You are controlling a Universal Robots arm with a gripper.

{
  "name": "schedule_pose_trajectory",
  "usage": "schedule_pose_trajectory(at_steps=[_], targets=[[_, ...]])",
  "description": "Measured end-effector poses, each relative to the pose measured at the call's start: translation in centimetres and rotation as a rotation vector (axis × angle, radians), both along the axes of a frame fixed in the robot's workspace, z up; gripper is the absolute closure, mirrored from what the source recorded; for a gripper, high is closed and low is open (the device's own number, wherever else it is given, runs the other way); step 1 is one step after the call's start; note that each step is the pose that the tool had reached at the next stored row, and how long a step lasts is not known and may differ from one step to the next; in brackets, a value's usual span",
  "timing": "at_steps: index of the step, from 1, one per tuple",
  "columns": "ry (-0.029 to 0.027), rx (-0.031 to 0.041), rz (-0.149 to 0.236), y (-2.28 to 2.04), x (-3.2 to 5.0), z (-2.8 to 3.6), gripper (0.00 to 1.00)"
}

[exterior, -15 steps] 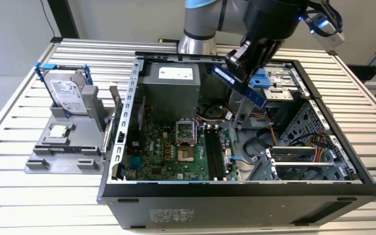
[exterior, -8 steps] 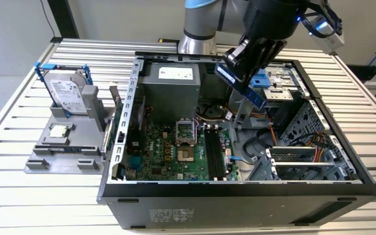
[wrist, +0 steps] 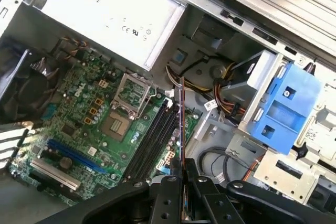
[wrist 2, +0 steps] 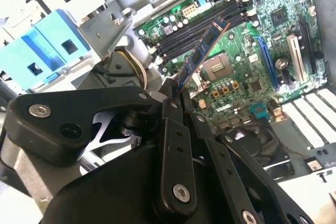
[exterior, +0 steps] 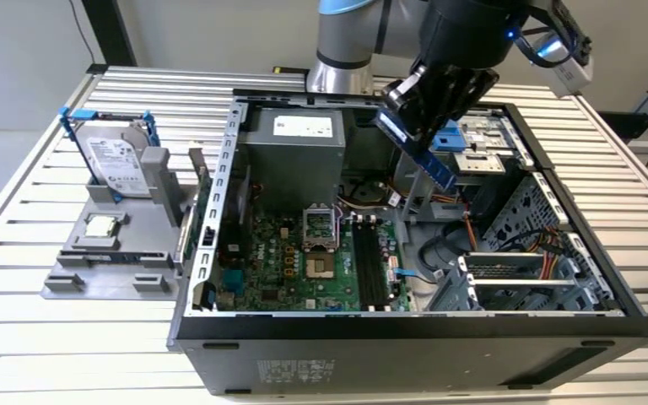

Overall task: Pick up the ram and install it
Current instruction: 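Insert the ram into the slot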

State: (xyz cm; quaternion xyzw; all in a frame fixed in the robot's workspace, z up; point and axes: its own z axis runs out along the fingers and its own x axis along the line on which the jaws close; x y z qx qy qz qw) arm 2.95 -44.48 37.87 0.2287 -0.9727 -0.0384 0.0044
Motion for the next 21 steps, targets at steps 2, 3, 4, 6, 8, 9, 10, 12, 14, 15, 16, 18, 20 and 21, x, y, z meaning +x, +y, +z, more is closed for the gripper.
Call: schedule_pose_trajectory(at_steps=[2,3,4,6,8,9,10,12,14,15,16,18,20,21], targets=[[0.0000,0.0000,-0.027,0.00,0.00,0.00,1.00],[0.0000,0.0000,-0.042,0.00,0.00,-0.01,1.00],[0.0000,-0.0001,-0.056,0.00,0.00,0.00,1.00],[0.0000,0.0000,-0.083,0.00,0.00,-0.01,1.00],[0.0000,0.0000,-0.111,0.00,0.00,-0.01,1.00],[0.0000,0.0000,-0.124,0.00,0.00,-0.01,1.00],[0.0000,0.0000,-0.137,0.00,0.00,-0.01,1.00],[0.0000,0.0000,-0.164,0.00,0.00,-0.02,1.00],[0.0000,-0.0001,-0.190,0.00,0.00,-0.02,1.00],[0.0000,0.0000,-0.202,-0.01,0.00,-0.02,1.00],[0.0000,-0.0001,-0.212,-0.01,0.00,-0.02,1.00],[0.0000,0.0000,-0.233,-0.02,0.00,-0.03,1.00],[0.0000,0.0000,-0.255,-0.02,0.00,-0.03,1.00],[0.0000,0.0000,-0.266,-0.03,0.00,-0.03,1.00]])
